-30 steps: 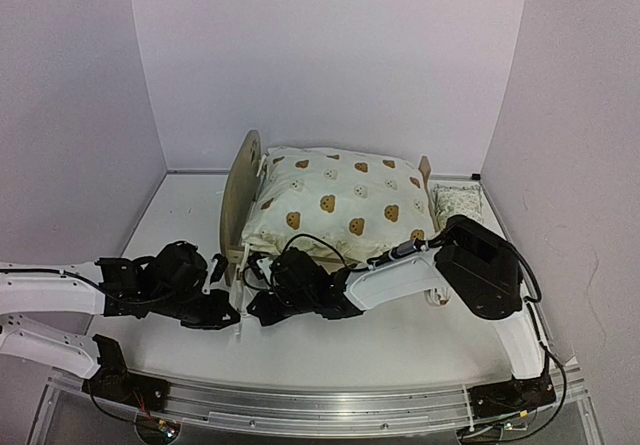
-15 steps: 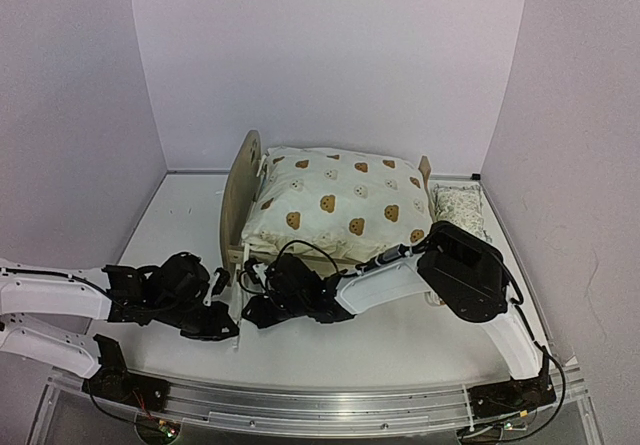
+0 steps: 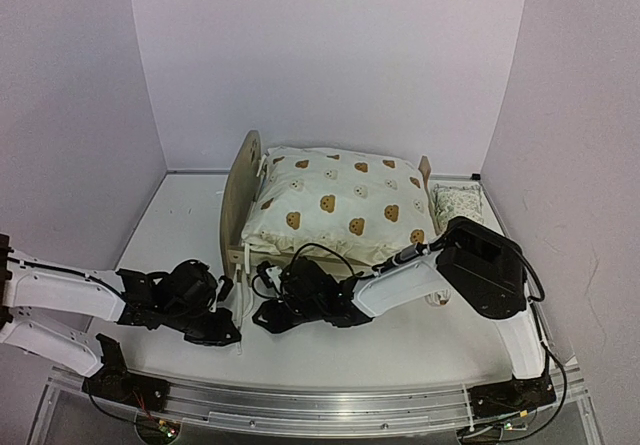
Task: Set up the pet bed
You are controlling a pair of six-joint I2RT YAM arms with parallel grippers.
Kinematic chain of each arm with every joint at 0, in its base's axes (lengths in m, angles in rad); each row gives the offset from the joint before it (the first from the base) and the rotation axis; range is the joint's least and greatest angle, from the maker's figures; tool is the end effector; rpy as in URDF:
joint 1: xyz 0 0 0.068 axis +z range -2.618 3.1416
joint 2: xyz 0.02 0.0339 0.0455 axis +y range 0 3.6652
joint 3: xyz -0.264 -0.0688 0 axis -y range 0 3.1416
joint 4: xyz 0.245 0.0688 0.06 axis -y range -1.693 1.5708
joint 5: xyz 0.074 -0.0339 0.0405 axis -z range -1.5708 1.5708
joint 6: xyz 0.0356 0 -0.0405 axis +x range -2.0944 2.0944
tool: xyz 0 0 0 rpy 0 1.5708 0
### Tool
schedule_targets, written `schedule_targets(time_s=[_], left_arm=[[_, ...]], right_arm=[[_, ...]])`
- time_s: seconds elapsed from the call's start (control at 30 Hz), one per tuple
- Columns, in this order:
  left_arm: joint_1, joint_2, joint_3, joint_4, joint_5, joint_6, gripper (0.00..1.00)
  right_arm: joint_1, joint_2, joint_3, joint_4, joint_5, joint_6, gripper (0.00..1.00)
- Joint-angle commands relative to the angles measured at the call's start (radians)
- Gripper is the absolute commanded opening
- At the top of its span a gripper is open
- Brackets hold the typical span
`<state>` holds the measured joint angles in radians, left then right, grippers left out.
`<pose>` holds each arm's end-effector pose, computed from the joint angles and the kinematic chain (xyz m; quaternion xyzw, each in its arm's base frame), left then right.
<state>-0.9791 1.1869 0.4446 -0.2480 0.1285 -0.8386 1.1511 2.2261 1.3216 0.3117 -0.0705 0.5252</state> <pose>0.1090 -0.1703 0.1455 0.0854 0.9525 -0.2631 0.1270 0.1894 0.4305 0.1061 -0.2874 0.8343 0.3698 0.2909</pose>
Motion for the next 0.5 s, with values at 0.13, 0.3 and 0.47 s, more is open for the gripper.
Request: schedule_targets(time_s=[0.13,0.3,0.47], left_arm=[[-0.005,0.001,0.054,-0.049,-0.097,-0.048,0.49],[-0.004,-0.036,0.139,-0.209,-0.179,-0.062,0.56],[-0.004,-0.026,0.198,-0.379,-0.306,-0.152,0.56]], right_arm=[[0.006,-0.099,-0.049,-0.019,0.026,-0.033,0.30],[0.006,-0.133,-0.074,-0.016,0.031,-0.049,0.31],[0.006,-0.174,-0.127,0.006,0.047,-0.055,0.31]])
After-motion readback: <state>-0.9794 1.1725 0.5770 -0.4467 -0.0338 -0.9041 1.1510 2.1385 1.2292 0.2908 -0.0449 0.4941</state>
